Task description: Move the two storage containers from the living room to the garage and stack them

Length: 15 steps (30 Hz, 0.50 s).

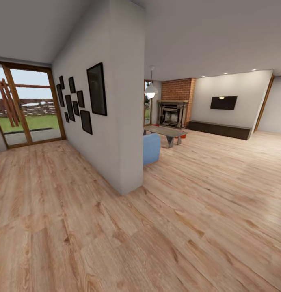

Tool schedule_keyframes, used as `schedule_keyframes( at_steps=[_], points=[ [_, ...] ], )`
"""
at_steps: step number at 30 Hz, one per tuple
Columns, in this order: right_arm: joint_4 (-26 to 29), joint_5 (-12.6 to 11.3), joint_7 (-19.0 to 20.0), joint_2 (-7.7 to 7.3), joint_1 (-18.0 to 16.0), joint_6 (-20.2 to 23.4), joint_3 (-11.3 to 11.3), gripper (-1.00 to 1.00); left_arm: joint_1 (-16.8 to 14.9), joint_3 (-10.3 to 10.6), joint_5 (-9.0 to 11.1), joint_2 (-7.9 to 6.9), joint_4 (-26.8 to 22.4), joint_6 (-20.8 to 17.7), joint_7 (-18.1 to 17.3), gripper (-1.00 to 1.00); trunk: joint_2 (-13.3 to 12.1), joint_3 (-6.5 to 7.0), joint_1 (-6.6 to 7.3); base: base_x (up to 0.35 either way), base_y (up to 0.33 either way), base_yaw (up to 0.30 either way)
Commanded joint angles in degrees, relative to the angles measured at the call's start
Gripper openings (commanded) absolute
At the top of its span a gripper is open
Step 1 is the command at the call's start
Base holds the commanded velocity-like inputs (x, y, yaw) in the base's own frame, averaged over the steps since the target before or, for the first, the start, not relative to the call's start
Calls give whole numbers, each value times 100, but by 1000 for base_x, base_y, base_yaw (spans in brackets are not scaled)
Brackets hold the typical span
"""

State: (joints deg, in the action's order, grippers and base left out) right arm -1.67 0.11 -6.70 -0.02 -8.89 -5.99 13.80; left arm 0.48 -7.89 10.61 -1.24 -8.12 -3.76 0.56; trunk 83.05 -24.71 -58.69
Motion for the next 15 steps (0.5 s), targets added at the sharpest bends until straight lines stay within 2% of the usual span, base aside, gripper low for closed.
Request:
schedule_keyframes(
  at_steps=[1, 7, 12, 15],
  points=[
    [-18, 0, -15, 2, -6, -28, 27, 100, 5, -2, 59, 1, -50, -38, 6, 100, 2, -5, -3, 331, 0, 0],
    [-19, -41, -15, 2, -5, -14, 20, 100, -3, -11, 39, -24, -433, -158, 14, 100, 2, -5, -3, 331, 0, 0],
    [-26, -71, -15, 42, -4, -29, 17, 100, -4, -11, 46, -27, -478, -219, 15, 100, 2, -5, -3, 331, 0, 0],
    [-26, -93, 5, 45, -6, -33, 6, 100, -4, -10, 47, -29, -480, -221, 15, 100, 2, -5, -3, 332, 0, -126]
  ],
)
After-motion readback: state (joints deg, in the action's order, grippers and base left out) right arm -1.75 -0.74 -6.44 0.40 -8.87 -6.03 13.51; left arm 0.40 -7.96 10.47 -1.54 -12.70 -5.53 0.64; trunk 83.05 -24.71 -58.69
